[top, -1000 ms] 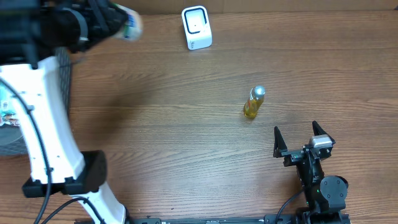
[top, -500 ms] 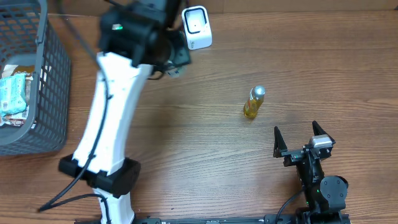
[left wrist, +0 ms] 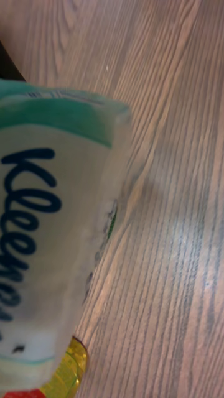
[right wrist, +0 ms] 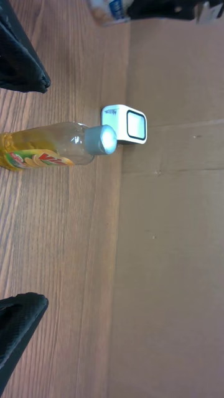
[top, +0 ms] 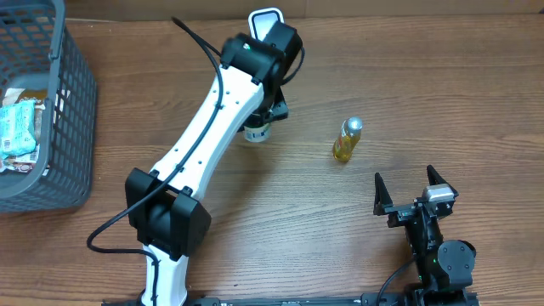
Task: Scan the item barcode
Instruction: 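Lower the Kleenex pack onto the table left of the yellow bottle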
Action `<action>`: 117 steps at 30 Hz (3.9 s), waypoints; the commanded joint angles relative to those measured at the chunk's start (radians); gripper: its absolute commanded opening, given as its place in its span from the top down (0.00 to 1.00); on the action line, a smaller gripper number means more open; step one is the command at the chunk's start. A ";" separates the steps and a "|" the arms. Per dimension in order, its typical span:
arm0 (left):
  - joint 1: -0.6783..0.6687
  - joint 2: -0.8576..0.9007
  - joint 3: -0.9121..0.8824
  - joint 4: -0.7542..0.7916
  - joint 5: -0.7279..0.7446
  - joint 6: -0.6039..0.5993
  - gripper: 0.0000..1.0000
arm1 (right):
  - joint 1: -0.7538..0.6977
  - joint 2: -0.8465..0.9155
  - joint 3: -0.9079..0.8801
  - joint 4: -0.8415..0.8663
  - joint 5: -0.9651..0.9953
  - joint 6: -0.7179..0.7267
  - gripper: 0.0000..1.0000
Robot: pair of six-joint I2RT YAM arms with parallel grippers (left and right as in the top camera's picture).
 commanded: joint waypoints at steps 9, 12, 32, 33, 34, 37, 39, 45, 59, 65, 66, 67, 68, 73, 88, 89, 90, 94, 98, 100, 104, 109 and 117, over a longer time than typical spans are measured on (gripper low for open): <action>-0.058 -0.008 -0.164 0.173 -0.021 -0.020 0.83 | -0.001 -0.001 -0.011 0.003 -0.002 0.000 0.00; -0.066 -0.008 -0.201 0.218 -0.021 -0.020 0.82 | -0.001 -0.001 -0.011 0.003 -0.002 0.000 0.00; -0.135 -0.007 -0.252 0.309 -0.083 -0.020 0.77 | -0.001 -0.001 -0.011 0.003 -0.002 0.000 0.00; -0.139 -0.007 -0.252 0.308 -0.089 -0.020 0.76 | -0.001 -0.001 -0.011 0.003 -0.002 0.000 0.00; -0.142 -0.007 -0.252 0.308 -0.090 -0.019 0.76 | -0.001 -0.001 -0.011 0.003 -0.002 0.000 0.00; -0.148 -0.007 -0.252 0.308 -0.090 -0.019 0.75 | -0.001 -0.001 -0.011 0.003 -0.002 0.000 0.00; -0.154 -0.007 -0.254 0.308 -0.091 -0.019 0.75 | -0.001 -0.001 -0.011 0.003 -0.002 0.000 0.00; -0.163 -0.007 -0.279 0.322 -0.092 -0.020 0.72 | -0.001 -0.001 -0.011 0.003 -0.002 0.000 0.00; -0.171 0.032 -0.311 0.381 -0.089 0.022 0.66 | -0.001 -0.001 -0.011 0.003 -0.002 0.000 0.00; -0.179 0.066 -0.311 0.388 -0.077 0.022 0.51 | -0.001 -0.001 -0.011 0.003 -0.002 0.000 0.00; -0.180 0.069 -0.311 0.388 -0.069 0.022 0.40 | -0.001 -0.001 -0.011 0.003 -0.002 0.000 0.00; -0.181 0.071 -0.311 0.390 -0.064 0.022 0.36 | -0.001 -0.001 -0.011 0.003 -0.002 0.000 0.00; -0.181 0.072 -0.311 0.391 -0.058 0.023 0.36 | -0.001 -0.001 -0.011 0.003 -0.002 0.000 0.00; -0.181 0.072 -0.311 0.378 -0.058 0.023 0.17 | -0.001 -0.001 -0.011 0.003 -0.002 0.000 0.00; -0.168 0.072 -0.311 0.402 -0.017 0.363 0.02 | -0.001 -0.001 -0.011 0.003 -0.002 0.000 0.00; -0.167 0.072 -0.311 0.398 -0.011 0.363 0.04 | -0.001 -0.001 -0.011 0.003 -0.002 0.000 0.00; -0.167 0.072 -0.311 0.394 -0.008 0.363 0.07 | -0.001 -0.001 -0.011 0.003 -0.002 0.000 0.00; -0.170 0.072 -0.311 0.381 -0.005 0.362 0.20 | -0.001 -0.001 -0.011 0.003 -0.002 0.000 0.00; -0.170 0.072 -0.311 0.380 0.037 0.362 0.28 | -0.001 -0.001 -0.011 0.003 -0.002 0.000 0.00; -0.170 0.072 -0.311 0.380 0.057 0.362 0.31 | -0.001 -0.001 -0.011 0.003 -0.002 0.000 0.00; -0.171 0.072 -0.311 0.380 0.093 0.362 0.32 | -0.001 -0.001 -0.011 0.003 -0.002 0.000 0.00; -0.171 0.072 -0.311 0.378 0.093 0.363 0.36 | -0.001 -0.001 -0.011 0.003 -0.002 0.000 0.00; -0.183 0.072 -0.311 0.362 0.097 0.367 0.37 | -0.001 -0.001 -0.011 0.003 -0.002 0.000 0.00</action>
